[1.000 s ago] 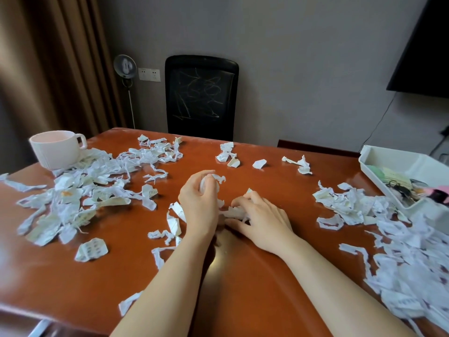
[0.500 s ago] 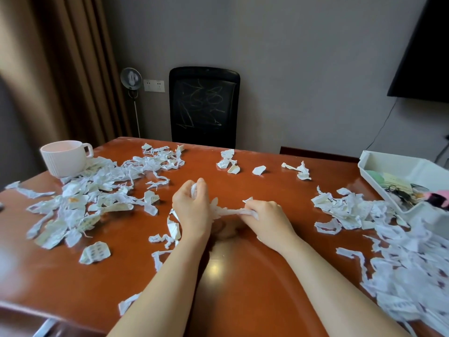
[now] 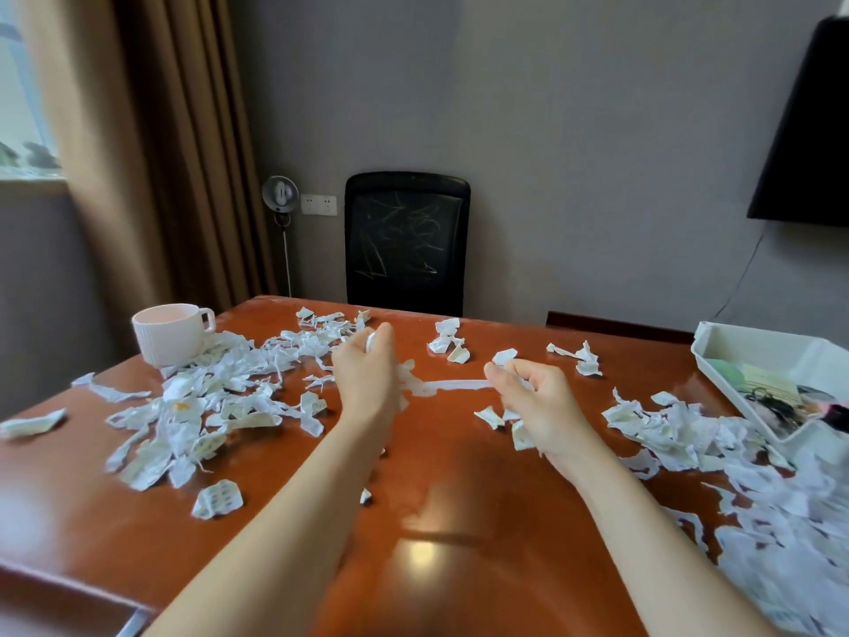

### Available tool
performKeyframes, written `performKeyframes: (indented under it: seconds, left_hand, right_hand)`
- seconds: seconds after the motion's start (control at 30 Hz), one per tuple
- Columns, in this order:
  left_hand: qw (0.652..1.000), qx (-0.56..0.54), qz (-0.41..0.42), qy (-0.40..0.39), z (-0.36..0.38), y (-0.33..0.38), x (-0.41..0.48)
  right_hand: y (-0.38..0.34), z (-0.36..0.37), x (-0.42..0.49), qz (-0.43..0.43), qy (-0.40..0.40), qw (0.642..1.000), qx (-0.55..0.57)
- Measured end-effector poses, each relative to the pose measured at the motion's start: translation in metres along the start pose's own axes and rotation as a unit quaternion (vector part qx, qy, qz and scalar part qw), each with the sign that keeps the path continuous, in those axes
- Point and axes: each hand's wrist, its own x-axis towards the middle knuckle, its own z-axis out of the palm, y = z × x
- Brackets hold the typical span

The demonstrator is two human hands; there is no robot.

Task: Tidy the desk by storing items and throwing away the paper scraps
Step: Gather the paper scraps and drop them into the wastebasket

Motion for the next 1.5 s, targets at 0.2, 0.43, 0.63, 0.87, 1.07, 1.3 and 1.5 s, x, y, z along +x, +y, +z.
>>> performKeyframes:
  seconds: [0.2,0.43,0.63,0.87,1.07,1.3,1.5]
  left_hand:
    - [0.995,0.039,0.088,-0.035,-0.044,0.030,0.000]
    - [0.986,0.108,0.124,-0.017,-0.130,0.047,0.011]
    - [0.980,0.151,0.129,0.002,-0.229,0.045,0.019]
    - [0.975,0.198,0.091,0.044,-0.350,0.022,0.011]
    - [0.972,0.211,-0.021,0.097,-0.444,-0.027,0.002]
    - [0.956,0.154,-0.166,0.185,-0.535,-0.101,-0.025]
    - [0.906,0.117,-0.294,0.280,-0.589,-0.177,-0.055]
  right_hand:
    - [-0.052,0.034,0.003,0.024,0.023,0.997,0.075]
    - [-0.110,0.110,-0.017,0.049,-0.054,0.987,0.144]
    - [-0.141,0.190,-0.035,0.064,-0.165,0.965,0.192]
    - [-0.169,0.300,-0.071,0.086,-0.284,0.938,0.177]
    - [-0.170,0.394,-0.108,0.117,-0.390,0.901,0.150]
    - [-0.136,0.500,-0.155,0.164,-0.466,0.865,0.094]
    - [-0.086,0.579,-0.200,0.220,-0.511,0.831,0.024]
